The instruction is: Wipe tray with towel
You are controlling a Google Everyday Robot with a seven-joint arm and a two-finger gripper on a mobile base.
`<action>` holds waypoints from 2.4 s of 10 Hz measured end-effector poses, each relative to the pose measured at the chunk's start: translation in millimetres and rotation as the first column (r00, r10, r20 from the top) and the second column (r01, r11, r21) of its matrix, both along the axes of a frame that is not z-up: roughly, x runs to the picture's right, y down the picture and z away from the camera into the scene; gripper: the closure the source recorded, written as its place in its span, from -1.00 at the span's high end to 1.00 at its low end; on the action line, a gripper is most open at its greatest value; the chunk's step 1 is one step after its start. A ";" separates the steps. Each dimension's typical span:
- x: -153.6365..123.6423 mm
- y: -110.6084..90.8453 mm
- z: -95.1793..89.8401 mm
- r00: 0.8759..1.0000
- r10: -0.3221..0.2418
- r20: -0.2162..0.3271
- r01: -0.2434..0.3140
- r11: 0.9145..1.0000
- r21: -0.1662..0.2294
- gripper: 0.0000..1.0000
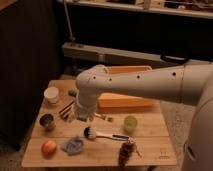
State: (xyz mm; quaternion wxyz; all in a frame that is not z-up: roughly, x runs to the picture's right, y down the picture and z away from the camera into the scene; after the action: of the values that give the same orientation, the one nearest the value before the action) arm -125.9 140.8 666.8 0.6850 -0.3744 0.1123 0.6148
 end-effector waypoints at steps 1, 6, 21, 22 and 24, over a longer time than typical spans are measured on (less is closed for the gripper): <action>-8.8 11.8 0.9 1.000 -0.021 0.007 0.021 1.000 0.000 0.30; -34.3 69.7 24.9 0.991 -0.115 0.066 0.116 0.993 -0.009 0.30; -66.2 135.7 72.1 0.952 -0.303 0.048 0.304 0.953 -0.004 -0.95; -63.7 125.6 65.7 0.959 -0.280 0.041 0.281 0.960 -0.011 -1.00; -49.8 91.2 46.9 0.973 -0.228 0.030 0.229 0.973 -0.021 -1.00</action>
State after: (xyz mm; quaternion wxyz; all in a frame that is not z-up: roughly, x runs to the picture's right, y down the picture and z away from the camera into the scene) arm -175.8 232.0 713.7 0.7481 -0.3756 0.1525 0.5253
